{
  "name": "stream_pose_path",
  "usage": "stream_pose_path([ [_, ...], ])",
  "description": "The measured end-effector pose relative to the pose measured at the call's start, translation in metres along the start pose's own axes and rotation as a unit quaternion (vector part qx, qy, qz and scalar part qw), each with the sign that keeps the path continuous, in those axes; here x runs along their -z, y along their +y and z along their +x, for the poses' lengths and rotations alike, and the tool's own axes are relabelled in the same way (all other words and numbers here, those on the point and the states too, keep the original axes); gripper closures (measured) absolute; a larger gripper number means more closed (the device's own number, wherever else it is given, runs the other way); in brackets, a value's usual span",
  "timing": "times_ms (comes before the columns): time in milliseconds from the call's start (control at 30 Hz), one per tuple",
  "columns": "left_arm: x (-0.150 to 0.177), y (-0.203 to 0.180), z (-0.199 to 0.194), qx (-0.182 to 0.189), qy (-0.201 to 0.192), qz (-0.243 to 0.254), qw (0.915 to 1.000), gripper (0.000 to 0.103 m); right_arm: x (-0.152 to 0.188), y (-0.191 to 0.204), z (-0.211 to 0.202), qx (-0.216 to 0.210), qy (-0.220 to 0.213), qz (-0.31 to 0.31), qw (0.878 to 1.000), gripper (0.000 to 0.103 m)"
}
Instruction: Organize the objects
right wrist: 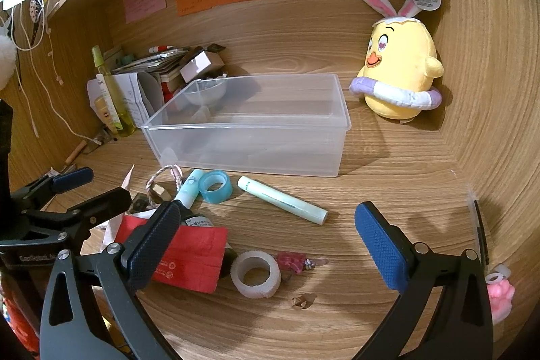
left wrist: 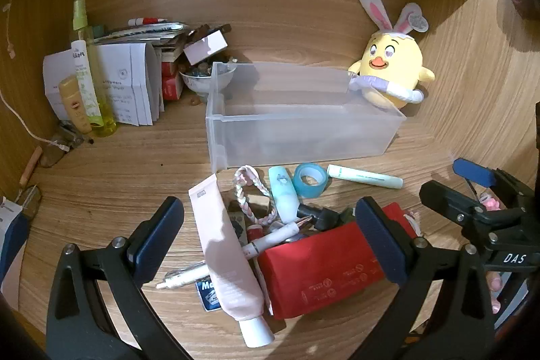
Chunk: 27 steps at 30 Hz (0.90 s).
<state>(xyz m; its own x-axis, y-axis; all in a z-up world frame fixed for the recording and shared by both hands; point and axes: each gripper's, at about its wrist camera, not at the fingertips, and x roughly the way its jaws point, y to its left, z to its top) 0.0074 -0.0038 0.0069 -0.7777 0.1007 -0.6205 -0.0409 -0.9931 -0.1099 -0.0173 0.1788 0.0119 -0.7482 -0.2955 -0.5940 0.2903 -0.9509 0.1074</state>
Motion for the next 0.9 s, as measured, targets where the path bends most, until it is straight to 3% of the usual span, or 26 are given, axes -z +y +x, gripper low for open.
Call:
stream_pose_path([
  [900, 0.0061, -0.0005, -0.0030, 0.006, 0.009, -0.011, 0.9999, 0.000, 0.0009, 0.0017, 0.0048, -0.006, 0.006, -0.003, 1.000, 0.000],
])
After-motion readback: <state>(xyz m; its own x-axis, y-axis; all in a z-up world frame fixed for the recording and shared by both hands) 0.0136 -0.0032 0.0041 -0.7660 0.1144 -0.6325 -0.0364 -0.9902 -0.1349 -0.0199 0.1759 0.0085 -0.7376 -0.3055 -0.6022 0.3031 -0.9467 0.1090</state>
